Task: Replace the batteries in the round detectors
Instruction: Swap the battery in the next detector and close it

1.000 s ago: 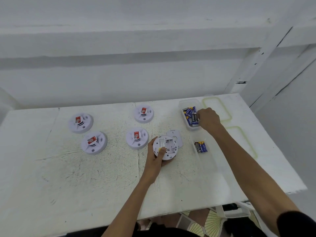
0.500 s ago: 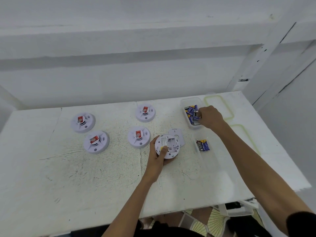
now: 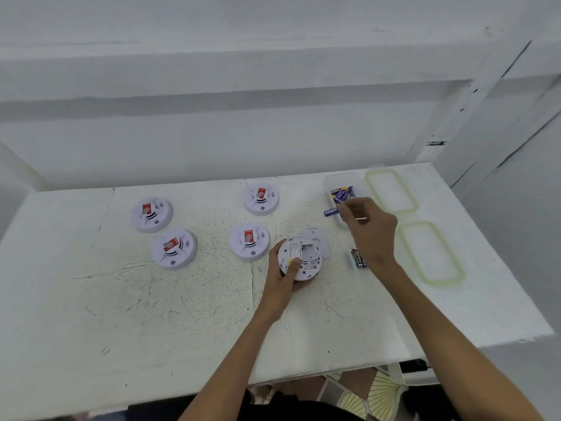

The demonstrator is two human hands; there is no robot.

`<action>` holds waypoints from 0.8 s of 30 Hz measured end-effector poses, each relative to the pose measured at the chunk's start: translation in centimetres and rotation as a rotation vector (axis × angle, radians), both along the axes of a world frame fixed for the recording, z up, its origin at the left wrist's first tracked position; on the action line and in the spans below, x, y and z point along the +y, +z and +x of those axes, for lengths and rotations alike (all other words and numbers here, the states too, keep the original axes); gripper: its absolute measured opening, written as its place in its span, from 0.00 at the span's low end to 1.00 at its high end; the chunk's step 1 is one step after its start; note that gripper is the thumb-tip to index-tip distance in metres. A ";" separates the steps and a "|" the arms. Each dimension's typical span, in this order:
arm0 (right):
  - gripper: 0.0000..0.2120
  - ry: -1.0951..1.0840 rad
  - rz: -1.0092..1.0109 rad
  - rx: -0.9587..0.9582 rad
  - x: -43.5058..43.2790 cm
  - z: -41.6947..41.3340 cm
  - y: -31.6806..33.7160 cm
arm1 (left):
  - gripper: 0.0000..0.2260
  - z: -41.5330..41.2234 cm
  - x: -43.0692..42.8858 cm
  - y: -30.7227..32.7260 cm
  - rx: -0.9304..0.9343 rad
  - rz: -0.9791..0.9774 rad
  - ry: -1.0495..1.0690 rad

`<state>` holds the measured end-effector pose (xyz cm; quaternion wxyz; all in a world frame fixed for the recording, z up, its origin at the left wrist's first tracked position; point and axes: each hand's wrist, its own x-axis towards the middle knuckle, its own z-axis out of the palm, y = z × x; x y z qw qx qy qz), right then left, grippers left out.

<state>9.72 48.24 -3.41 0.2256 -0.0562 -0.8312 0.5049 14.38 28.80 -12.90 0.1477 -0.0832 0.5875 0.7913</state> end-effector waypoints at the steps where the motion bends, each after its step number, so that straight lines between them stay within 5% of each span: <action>1: 0.05 0.025 0.027 0.004 -0.6 0.7 -0.3 | 0.21 0.0 0.0 0.0 0.004 -0.008 0.000; 12: 0.05 0.269 0.539 0.030 -2.8 2.7 -5.0 | 0.21 0.2 0.2 0.3 0.049 -0.029 0.000; 24: 0.22 0.257 0.958 0.000 -3.4 4.1 -7.4 | 0.20 0.6 0.6 0.4 0.044 -0.039 0.058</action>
